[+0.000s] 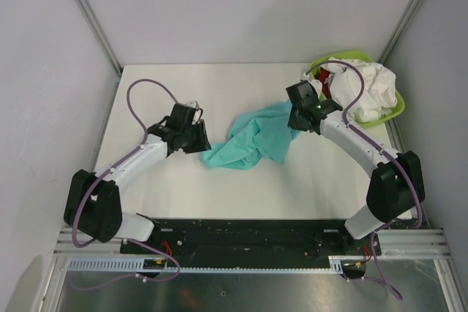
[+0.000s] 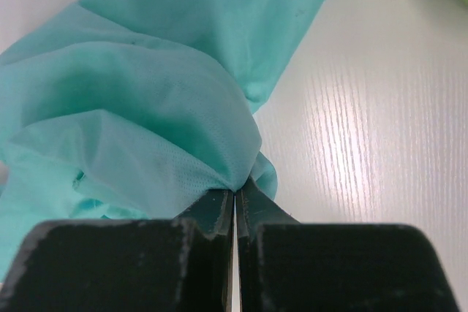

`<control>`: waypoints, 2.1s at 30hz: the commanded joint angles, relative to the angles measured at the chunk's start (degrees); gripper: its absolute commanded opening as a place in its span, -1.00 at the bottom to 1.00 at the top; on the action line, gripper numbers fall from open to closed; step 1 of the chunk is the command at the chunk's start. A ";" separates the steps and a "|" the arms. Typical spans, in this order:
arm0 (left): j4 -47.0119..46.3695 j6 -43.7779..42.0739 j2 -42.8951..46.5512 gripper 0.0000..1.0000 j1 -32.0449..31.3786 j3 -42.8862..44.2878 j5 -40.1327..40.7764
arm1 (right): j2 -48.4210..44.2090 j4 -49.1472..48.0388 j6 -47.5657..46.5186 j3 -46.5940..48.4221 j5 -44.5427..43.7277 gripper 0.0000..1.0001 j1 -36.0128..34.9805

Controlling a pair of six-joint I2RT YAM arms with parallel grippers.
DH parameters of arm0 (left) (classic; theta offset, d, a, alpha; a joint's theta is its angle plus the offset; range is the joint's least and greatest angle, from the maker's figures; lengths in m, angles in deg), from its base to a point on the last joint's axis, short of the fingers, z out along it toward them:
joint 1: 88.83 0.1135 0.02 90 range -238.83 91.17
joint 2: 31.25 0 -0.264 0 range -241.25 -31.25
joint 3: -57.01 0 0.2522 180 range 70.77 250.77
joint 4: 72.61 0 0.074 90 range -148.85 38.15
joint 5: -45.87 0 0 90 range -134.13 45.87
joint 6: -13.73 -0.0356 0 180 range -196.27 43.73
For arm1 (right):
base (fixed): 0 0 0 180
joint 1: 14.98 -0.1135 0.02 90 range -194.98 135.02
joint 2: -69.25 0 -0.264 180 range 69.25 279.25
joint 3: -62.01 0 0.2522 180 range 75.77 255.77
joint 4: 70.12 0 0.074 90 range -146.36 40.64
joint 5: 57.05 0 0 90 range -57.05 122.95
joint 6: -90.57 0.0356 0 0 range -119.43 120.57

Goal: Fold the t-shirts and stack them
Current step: Flatten out the tshirt

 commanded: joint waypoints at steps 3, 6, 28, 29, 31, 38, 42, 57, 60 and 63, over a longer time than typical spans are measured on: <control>-1.43 2.21 0.68 -0.15 -0.91 -2.75 3.45 | 0.71 -1.61 -1.25 -0.06 1.53 -1.00 2.54; -1.58 2.77 -0.34 -0.15 -0.93 -3.14 3.60 | 0.66 -1.65 -1.50 -0.03 1.85 -1.00 2.69; -2.96 4.81 -1.87 -0.15 -1.90 -6.16 7.24 | -1.45 -2.87 -2.69 -9.77 -0.60 -1.00 8.67; -2.98 4.77 -1.77 -0.17 -1.90 -6.42 7.31 | -1.37 -2.92 -2.75 -10.24 -0.84 -1.00 8.95; -2.98 4.75 -1.58 -0.21 -1.90 -7.04 7.36 | -1.14 -3.05 -2.80 -11.17 -1.15 -1.00 9.64; -3.75 4.25 -1.99 -0.23 -1.92 -7.89 6.11 | -1.03 -4.59 -2.78 -13.62 0.64 -1.00 10.75; -4.25 4.29 -3.67 -0.23 -1.91 -7.15 5.52 | -1.00 -4.85 -2.68 -13.86 1.11 -1.00 10.74; -7.33 6.82 -12.11 -0.19 -2.45 -3.80 3.33 | -2.80 -5.84 -2.79 -14.23 3.01 -1.00 9.61; -7.34 7.93 -11.58 -0.63 -2.46 -2.56 6.41 | -4.04 -6.66 -3.01 -13.48 4.45 -1.00 9.06; -5.79 7.83 -8.13 -0.94 -1.68 0.80 10.11 | -5.68 -7.53 -4.24 -10.95 5.56 -1.00 8.20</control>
